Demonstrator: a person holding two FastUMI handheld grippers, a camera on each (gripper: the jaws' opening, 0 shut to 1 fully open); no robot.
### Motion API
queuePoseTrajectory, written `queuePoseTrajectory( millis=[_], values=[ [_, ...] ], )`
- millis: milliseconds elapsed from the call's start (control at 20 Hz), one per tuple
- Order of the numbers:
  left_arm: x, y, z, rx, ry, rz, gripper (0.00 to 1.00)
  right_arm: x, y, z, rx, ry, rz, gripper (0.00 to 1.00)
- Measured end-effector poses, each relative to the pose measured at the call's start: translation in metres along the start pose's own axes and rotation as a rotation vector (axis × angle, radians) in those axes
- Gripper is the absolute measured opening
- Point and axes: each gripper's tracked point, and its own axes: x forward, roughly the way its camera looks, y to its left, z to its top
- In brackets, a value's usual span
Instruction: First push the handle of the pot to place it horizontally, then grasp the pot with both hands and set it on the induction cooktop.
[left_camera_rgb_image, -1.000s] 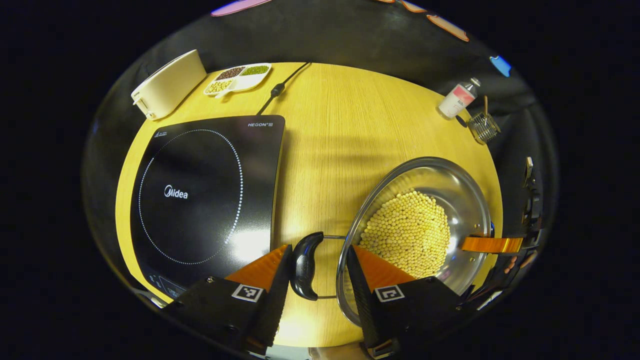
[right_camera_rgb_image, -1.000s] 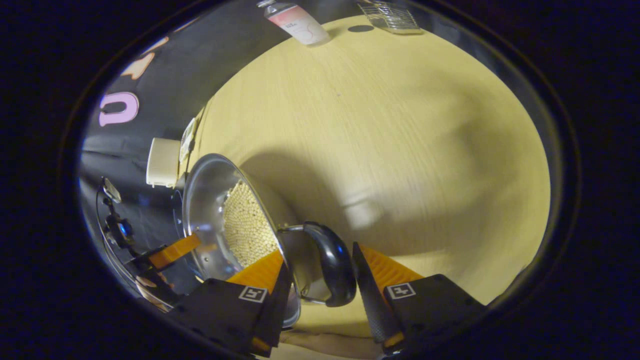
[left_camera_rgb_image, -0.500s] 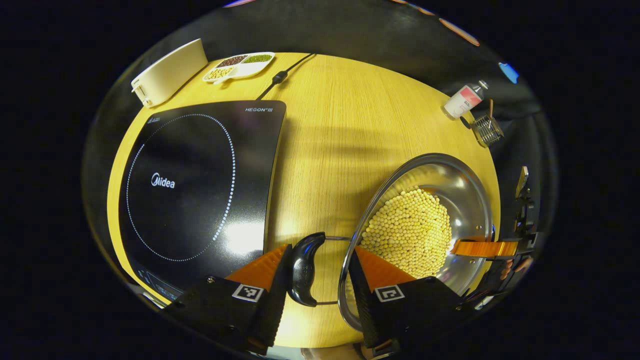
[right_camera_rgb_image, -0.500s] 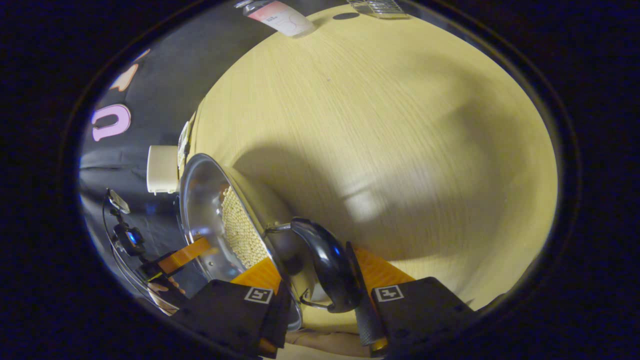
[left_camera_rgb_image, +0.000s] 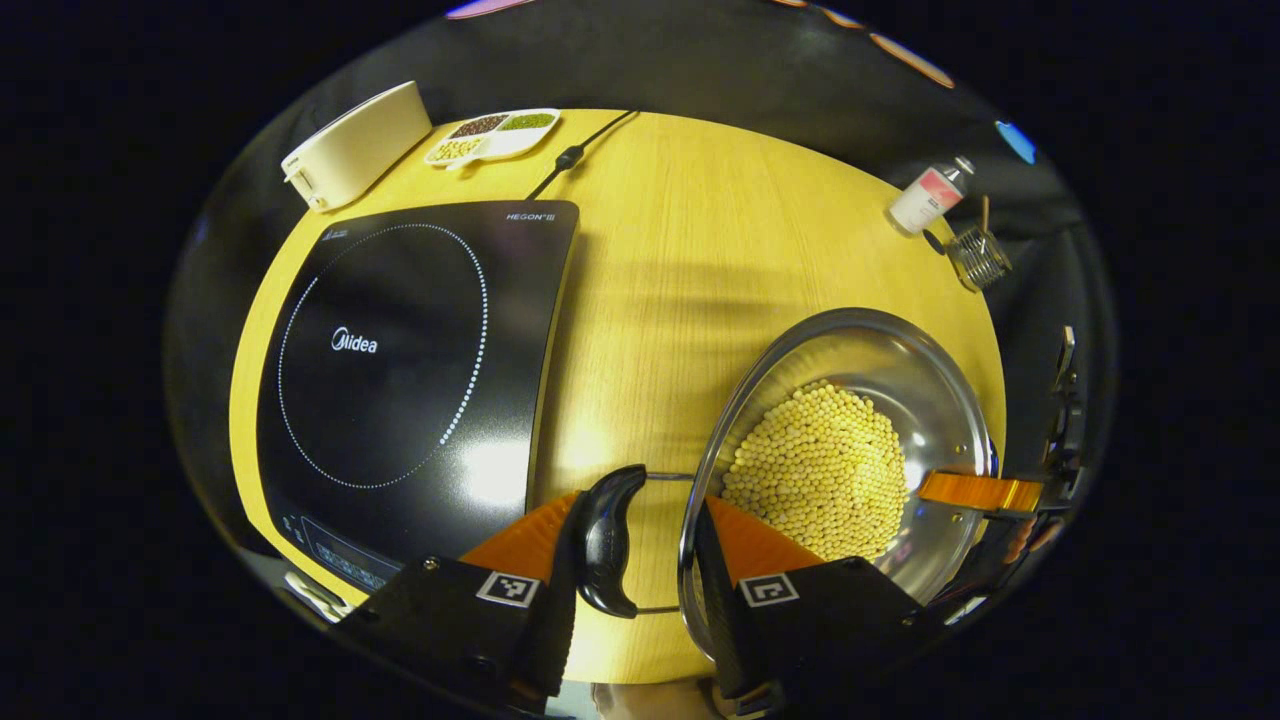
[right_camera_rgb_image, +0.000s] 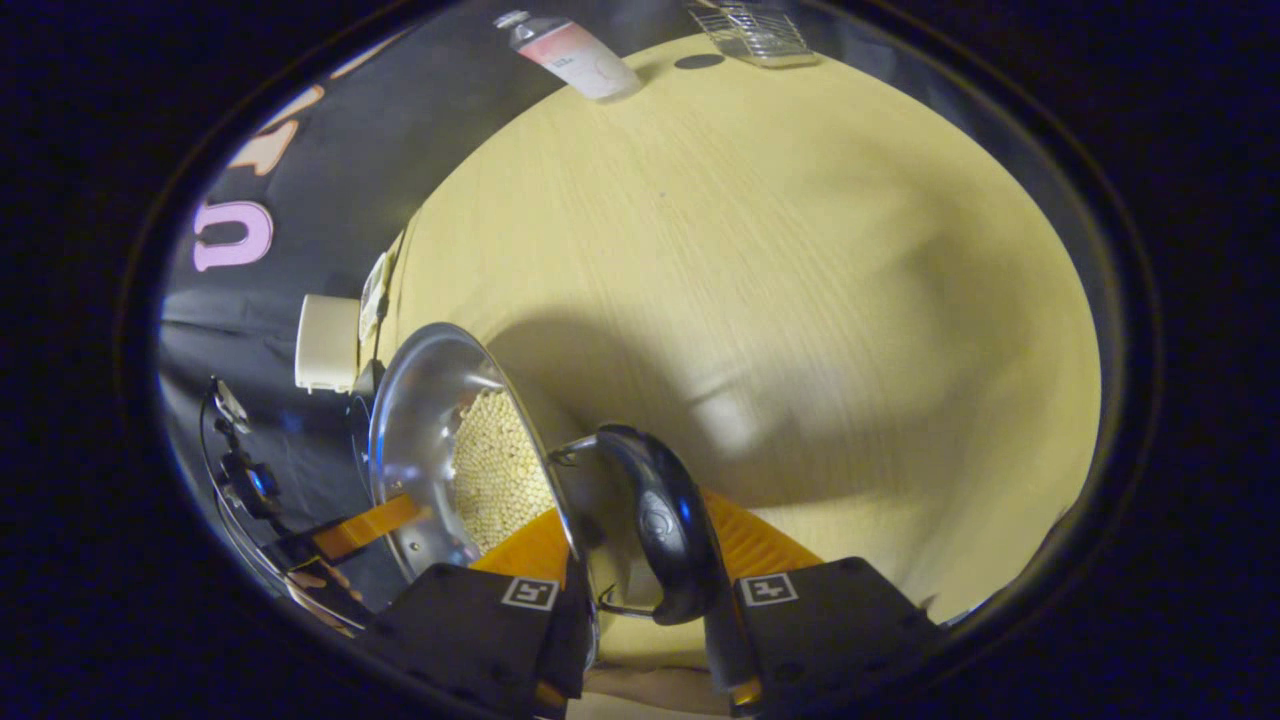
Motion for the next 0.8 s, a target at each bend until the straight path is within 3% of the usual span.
queuePoseTrajectory(
  millis=[50, 100, 450, 500, 550, 700, 750, 800],
  values=[
    [-0.004, -0.001, 0.000, 0.005, -0.007, -0.003, 0.58, -0.005, 0.000, 0.000, -0.003, -0.011, 0.003, 0.44],
    [-0.008, -0.002, -0.001, 0.008, -0.012, -0.006, 0.57, -0.009, 0.001, -0.001, -0.005, -0.023, 0.006, 0.51],
    [-0.046, 0.014, -0.011, 0.031, -0.034, 0.001, 0.58, -0.033, 0.026, -0.023, -0.027, -0.060, 0.025, 0.51],
    [-0.053, 0.017, -0.011, 0.036, -0.035, 0.004, 0.57, -0.035, 0.031, -0.029, -0.024, -0.066, 0.023, 0.44],
    [-0.058, 0.024, -0.013, 0.045, -0.037, 0.006, 0.57, -0.036, 0.039, -0.033, -0.022, -0.075, 0.021, 0.51],
    [-0.071, 0.052, -0.010, 0.079, -0.066, -0.004, 0.57, -0.037, 0.066, -0.053, -0.013, -0.102, 0.019, 0.50],
    [-0.075, 0.064, -0.009, 0.087, -0.075, -0.009, 0.57, -0.036, 0.077, -0.057, -0.013, -0.116, 0.015, 0.43],
    [-0.078, 0.077, -0.007, 0.091, -0.078, -0.014, 0.57, -0.035, 0.090, -0.065, -0.009, -0.129, 0.010, 0.50]
  ],
)
